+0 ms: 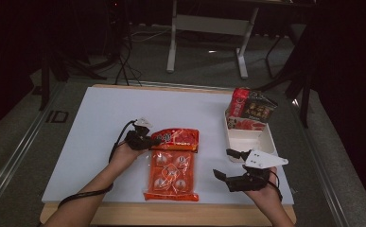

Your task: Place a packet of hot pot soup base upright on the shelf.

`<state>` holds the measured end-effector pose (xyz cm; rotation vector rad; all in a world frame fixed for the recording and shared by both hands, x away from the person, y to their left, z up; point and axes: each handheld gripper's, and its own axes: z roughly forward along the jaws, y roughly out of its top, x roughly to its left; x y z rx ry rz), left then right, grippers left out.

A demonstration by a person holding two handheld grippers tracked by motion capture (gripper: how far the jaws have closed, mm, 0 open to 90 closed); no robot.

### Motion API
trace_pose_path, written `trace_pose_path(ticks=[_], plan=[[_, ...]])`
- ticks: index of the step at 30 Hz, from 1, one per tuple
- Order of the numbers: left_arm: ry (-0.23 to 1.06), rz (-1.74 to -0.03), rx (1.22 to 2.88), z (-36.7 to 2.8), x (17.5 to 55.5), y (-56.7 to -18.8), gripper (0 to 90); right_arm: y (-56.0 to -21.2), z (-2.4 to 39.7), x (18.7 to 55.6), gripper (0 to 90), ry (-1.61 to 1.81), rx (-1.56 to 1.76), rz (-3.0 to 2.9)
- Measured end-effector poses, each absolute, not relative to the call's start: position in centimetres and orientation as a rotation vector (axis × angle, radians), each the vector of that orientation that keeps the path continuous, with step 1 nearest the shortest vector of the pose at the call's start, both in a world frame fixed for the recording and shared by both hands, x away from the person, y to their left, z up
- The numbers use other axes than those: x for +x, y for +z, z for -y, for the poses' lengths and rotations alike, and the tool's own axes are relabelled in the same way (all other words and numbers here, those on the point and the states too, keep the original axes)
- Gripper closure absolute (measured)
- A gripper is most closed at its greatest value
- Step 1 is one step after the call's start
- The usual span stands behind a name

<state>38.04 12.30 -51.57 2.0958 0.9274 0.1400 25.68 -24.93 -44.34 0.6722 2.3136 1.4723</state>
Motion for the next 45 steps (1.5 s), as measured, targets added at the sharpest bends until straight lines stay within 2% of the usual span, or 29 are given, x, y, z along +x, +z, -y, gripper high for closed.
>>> trace_pose_path(ticks=[8,10,29,39,45], plan=[[0.173,-0.896,2.068,-12.3,36.7,-48.9,89.1,-44.1,25.0,25.6,17.6,1.485,0.678,-2.302],[0.178,-0.890,2.061,-12.3,36.4,-48.3,89.1,-44.1,25.0,25.6,21.2,1.483,0.679,-2.315],[0.229,-0.784,2.018,-11.7,33.1,-44.2,89.3,-43.5,25.0,25.3,20.9,1.506,0.674,-2.302],[0.216,-0.617,1.997,-10.7,30.4,-41.3,89.3,-42.8,25.4,25.2,20.4,1.519,0.695,-2.265],[0.210,-0.478,1.942,-10.0,28.3,-39.5,89.4,-42.3,25.4,25.5,15.1,1.572,0.706,-2.279]])
